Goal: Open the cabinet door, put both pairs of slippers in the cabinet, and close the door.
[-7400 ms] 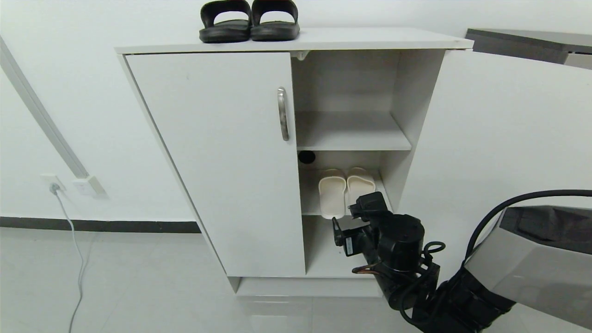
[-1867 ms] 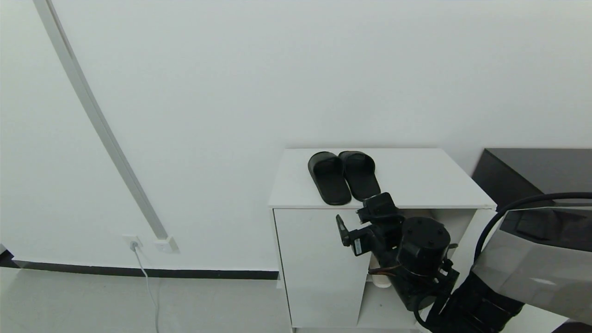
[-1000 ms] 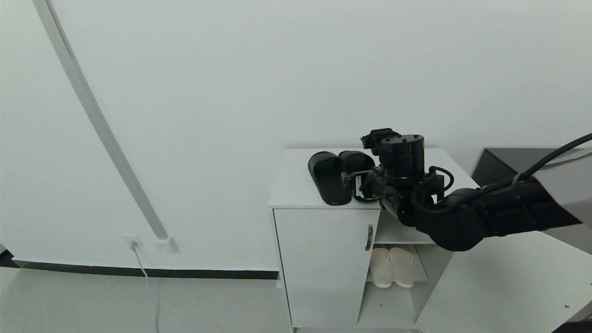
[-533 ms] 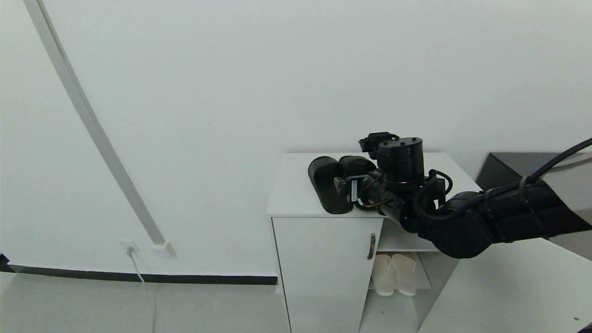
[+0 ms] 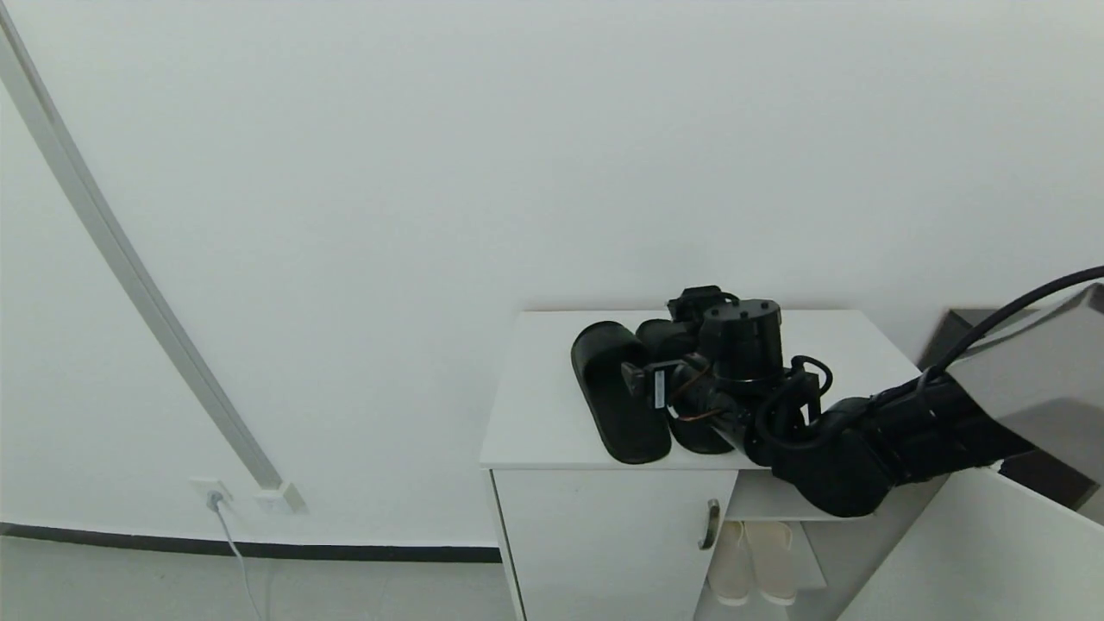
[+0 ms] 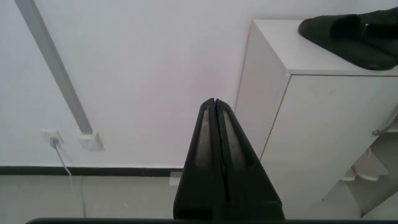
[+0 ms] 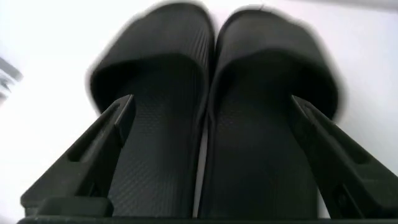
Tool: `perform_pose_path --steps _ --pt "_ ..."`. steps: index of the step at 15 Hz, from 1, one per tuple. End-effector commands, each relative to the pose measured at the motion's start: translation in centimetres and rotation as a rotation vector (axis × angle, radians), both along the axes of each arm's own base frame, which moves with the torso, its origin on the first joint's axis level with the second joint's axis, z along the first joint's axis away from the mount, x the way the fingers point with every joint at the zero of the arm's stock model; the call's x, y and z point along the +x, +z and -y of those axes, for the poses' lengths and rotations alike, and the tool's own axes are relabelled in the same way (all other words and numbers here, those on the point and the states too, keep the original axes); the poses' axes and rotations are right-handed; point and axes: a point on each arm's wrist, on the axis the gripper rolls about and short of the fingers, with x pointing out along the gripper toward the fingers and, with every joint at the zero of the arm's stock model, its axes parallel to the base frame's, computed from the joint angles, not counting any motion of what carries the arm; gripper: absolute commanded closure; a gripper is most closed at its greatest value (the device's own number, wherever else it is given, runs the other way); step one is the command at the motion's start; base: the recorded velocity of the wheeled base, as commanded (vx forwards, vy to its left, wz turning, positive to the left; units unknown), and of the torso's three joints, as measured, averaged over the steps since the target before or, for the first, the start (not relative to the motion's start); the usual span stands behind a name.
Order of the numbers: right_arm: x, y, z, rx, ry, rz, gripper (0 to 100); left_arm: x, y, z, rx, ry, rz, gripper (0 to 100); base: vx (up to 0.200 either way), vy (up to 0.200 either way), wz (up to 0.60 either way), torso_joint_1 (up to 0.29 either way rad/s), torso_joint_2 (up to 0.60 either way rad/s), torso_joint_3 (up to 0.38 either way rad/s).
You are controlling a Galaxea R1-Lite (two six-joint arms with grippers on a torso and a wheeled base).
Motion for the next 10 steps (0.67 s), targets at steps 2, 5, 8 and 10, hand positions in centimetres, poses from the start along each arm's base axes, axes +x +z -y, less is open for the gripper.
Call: perform_pose_path --steps 2,5,8,10 --pt "1.3 -3.3 -1.1 -0.03 0.009 -0.031 0 0.0 0.0 0.0 -0.003 0.001 0.001 100 0.0 0.0 0.0 0.0 0.0 0.0" --pt "3.0 -4.0 -2.1 -0.017 -0.001 -0.013 0 0.0 0.0 0.0 -0.003 0.001 0.001 100 0.0 0.0 0.0 0.0 0.0 0.0" --pt "5.4 -4.1 -2.4 -0.004 -0.022 0.025 0 0.0 0.0 0.0 -0.005 0.001 0.001 100 0.0 0.0 0.0 0.0 0.0 0.0" --pt "6.7 -3.8 -2.3 -0.012 -0.035 0.057 0 0.0 0.0 0.0 -0.005 0.001 0.001 100 0.0 0.0 0.0 0.0 0.0 0.0"
